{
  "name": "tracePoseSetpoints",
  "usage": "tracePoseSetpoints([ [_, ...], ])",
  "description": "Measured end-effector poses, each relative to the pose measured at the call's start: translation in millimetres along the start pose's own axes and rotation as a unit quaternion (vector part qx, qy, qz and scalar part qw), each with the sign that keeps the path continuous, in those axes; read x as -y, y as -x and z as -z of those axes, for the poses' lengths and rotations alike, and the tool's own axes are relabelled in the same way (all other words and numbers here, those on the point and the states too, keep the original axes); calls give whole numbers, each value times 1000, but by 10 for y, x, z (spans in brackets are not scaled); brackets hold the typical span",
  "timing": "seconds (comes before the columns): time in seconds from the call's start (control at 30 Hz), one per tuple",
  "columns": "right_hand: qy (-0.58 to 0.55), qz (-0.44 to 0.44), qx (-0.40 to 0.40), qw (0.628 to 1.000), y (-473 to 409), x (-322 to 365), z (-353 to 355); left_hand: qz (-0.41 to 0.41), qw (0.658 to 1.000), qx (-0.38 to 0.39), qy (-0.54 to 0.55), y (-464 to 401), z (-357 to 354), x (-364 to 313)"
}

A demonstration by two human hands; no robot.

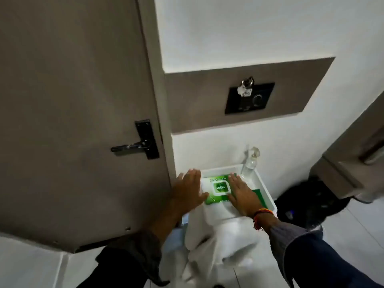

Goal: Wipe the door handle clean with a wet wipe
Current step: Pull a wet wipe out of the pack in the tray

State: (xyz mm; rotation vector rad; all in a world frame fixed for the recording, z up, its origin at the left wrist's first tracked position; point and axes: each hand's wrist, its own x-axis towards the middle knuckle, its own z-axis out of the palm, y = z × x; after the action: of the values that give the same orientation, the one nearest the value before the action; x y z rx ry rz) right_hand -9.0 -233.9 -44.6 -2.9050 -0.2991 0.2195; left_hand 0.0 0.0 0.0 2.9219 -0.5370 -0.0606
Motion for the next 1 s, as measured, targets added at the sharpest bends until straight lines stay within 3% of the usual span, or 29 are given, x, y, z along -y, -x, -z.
tracePoseSetpoints([
  [0.1, 18, -39, 94, 995, -79, -493, -306, 23, 997, 74, -4, -310, -523, -276],
  [0.2, 76, -6, 139, 987, -222, -727, -604, 19, 990, 133, -37, -538, -965, -435],
  [0.4, 119, 77, 106, 984, -424, -880, -857, -20, 984, 129, -124, -878, -1433, -555],
  [0.63, 131, 106, 94, 981, -486, -947, -908, -36, 971, 143, -186, -1017, -1574, -645],
  [0.73, 128, 110, 97, 981, -510, -940, -894, -51, 966, 157, -199, -1006, -1556, -673],
  [1.0, 115, 104, 81, 985, -509, -959, -867, -81, 973, 101, -190, -1262, -1063, -577],
])
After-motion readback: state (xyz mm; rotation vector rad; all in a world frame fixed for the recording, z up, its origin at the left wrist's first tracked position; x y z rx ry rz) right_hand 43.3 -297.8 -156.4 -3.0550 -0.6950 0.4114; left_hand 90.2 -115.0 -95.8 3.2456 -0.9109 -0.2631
